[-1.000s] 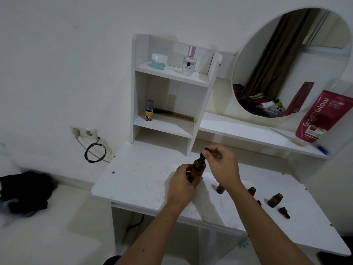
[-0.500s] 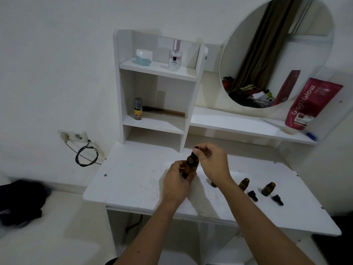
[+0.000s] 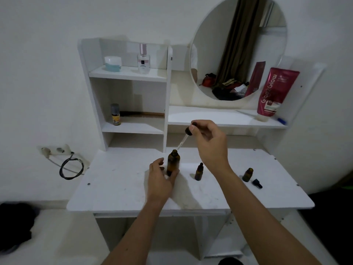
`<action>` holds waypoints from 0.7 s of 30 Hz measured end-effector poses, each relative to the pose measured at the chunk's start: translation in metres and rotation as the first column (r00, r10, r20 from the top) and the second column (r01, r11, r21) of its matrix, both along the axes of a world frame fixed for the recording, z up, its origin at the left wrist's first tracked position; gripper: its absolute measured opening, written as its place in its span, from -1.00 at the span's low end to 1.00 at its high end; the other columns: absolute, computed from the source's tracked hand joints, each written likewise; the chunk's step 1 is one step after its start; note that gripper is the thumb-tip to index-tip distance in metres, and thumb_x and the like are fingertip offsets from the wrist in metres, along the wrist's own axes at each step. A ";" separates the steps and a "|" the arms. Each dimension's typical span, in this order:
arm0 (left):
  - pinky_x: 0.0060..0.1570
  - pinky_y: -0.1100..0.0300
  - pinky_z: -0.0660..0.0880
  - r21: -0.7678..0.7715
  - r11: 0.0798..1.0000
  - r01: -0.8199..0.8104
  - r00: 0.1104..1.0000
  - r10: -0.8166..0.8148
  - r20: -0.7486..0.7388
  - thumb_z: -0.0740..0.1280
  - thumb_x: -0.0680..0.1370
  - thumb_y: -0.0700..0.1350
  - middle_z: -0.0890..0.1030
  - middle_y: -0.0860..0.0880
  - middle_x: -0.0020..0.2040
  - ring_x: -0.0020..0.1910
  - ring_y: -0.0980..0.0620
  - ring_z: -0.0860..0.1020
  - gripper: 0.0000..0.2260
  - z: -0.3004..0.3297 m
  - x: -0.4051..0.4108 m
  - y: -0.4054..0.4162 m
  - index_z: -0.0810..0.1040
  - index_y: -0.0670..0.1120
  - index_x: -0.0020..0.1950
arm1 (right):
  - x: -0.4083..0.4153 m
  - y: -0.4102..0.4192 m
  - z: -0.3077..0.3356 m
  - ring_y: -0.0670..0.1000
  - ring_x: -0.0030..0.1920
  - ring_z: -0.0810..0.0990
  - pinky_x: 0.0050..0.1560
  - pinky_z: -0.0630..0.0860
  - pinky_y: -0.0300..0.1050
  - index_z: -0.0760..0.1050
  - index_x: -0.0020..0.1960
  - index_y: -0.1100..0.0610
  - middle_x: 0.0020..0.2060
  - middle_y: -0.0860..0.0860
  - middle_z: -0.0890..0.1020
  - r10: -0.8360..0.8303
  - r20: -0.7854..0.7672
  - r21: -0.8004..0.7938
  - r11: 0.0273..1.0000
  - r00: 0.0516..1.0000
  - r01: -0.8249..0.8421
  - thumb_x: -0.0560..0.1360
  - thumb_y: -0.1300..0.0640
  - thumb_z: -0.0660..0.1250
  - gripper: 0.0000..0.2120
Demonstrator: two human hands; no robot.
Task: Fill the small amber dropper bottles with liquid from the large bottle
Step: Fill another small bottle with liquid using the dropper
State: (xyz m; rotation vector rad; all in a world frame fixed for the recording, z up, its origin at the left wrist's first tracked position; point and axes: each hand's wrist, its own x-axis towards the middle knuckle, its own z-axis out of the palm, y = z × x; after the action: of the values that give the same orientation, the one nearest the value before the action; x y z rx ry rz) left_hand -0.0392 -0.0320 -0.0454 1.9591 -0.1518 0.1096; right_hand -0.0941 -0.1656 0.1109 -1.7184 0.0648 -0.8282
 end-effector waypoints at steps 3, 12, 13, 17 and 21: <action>0.18 0.16 0.59 -0.081 0.996 -0.045 0.999 0.046 0.006 0.57 0.48 0.00 0.50 0.01 0.32 0.18 0.04 0.55 -0.36 0.000 -0.006 0.000 0.36 -0.03 0.48 | -0.018 -0.022 -0.006 -0.17 0.04 0.71 0.13 0.60 -0.32 0.66 0.11 0.09 -0.03 -0.09 0.74 -0.039 0.000 -0.019 0.999 0.999 0.039 0.58 0.19 0.45 -0.89; -0.16 0.27 0.57 -0.298 0.948 -0.109 0.990 0.130 0.051 0.50 0.55 -0.14 0.61 0.03 -0.10 -0.14 0.09 0.59 -0.77 0.009 -0.052 -0.020 0.50 0.01 0.11 | -0.061 -0.108 -0.026 -0.20 -0.02 0.72 0.02 0.63 -0.28 0.67 0.11 0.04 -0.10 -0.14 0.75 -0.232 -0.110 -0.020 0.973 0.966 0.231 0.58 0.11 0.46 -0.89; -0.16 0.32 0.55 -0.283 0.957 -0.062 0.995 0.083 0.062 0.48 0.56 -0.13 0.62 0.04 -0.13 -0.15 0.13 0.59 -0.82 0.010 -0.057 -0.026 0.53 0.02 0.08 | -0.064 -0.113 -0.028 -0.19 -0.04 0.72 -0.07 0.64 -0.24 0.67 0.10 0.03 -0.10 -0.14 0.76 -0.244 -0.125 -0.022 0.970 0.962 0.243 0.59 0.10 0.45 -0.89; -0.12 0.39 0.53 -0.200 0.952 0.231 0.972 -0.215 0.096 0.45 0.59 -0.17 0.66 0.07 -0.12 -0.11 0.19 0.61 -0.90 0.011 -0.070 -0.054 0.62 0.01 0.06 | -0.071 -0.127 -0.040 -0.18 -0.28 0.67 -0.27 0.54 -0.20 0.66 0.10 0.00 -0.11 -0.14 0.77 -0.256 -0.170 -0.025 0.966 0.952 0.256 0.59 0.09 0.44 -0.91; 0.02 0.41 0.52 -0.045 0.915 0.401 0.916 -0.398 0.057 0.46 0.58 -0.10 0.64 0.13 0.10 0.03 0.21 0.60 -0.72 0.000 -0.070 -0.089 0.58 -0.01 0.29 | -0.075 -0.132 -0.048 -0.18 -0.30 0.67 -0.20 0.58 -0.13 0.66 0.10 0.01 -0.13 -0.14 0.77 -0.260 -0.180 -0.006 0.965 0.949 0.264 0.59 0.13 0.44 -0.90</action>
State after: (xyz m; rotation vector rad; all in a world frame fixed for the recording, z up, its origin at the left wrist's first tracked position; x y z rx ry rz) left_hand -0.1096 -0.1208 -0.0450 1.8317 -0.5712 -0.1090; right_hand -0.1686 -0.2979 0.0626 -1.7870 0.4301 -0.8599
